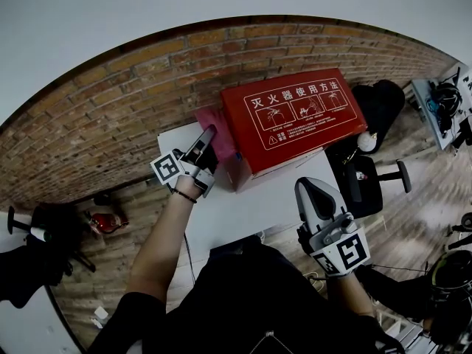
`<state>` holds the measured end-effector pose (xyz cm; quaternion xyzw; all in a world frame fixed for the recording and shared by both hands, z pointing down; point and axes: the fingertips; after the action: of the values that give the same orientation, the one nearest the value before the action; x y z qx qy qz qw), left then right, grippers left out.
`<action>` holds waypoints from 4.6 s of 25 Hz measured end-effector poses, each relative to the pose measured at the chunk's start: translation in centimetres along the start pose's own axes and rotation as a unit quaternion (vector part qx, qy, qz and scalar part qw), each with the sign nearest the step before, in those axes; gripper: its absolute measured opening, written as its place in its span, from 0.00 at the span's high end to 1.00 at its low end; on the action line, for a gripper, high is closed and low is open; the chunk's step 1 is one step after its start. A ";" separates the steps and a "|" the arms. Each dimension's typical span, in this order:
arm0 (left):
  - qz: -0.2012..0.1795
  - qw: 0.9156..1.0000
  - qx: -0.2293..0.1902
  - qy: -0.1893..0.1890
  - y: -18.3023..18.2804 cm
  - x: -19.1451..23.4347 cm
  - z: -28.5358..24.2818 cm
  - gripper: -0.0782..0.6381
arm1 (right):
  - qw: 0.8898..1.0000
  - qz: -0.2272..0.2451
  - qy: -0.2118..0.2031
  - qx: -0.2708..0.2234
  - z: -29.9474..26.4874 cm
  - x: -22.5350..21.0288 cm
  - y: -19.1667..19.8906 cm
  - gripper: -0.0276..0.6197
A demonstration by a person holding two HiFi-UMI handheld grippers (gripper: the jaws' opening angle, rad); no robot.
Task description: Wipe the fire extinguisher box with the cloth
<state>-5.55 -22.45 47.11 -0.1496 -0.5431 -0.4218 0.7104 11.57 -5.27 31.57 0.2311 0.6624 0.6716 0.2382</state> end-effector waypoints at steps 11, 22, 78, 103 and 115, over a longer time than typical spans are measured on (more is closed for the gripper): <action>-0.002 1.000 0.005 -0.018 0.7 1.8 0.9 0.76 | 1.000 -0.001 0.001 0.002 0.1 0.1 0.2 0.93; -0.011 0.999 0.013 -0.039 1.5 3.9 1.8 0.76 | 1.000 0.000 0.003 0.007 0.4 0.1 0.6 0.93; -0.053 0.988 0.037 -0.141 4.3 12.9 5.7 0.77 | 1.000 -0.004 -0.003 0.027 0.1 0.3 1.5 0.93; -0.054 0.981 0.053 -0.180 5.8 17.6 7.5 0.77 | 0.999 0.010 -0.001 0.035 -0.6 -0.2 1.9 0.93; -0.047 0.979 0.056 -0.193 6.2 19.2 8.0 0.77 | 0.999 0.015 0.002 0.043 -0.7 -0.3 2.1 0.93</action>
<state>-4.96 -21.75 68.77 -0.1621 -0.6990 -0.3869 0.5792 11.33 -5.98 33.65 0.2491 0.6879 0.6463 0.2166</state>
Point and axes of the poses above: the fingertips, and each gripper's own axes: z backward along the fingers, x to its left, y out of its underside
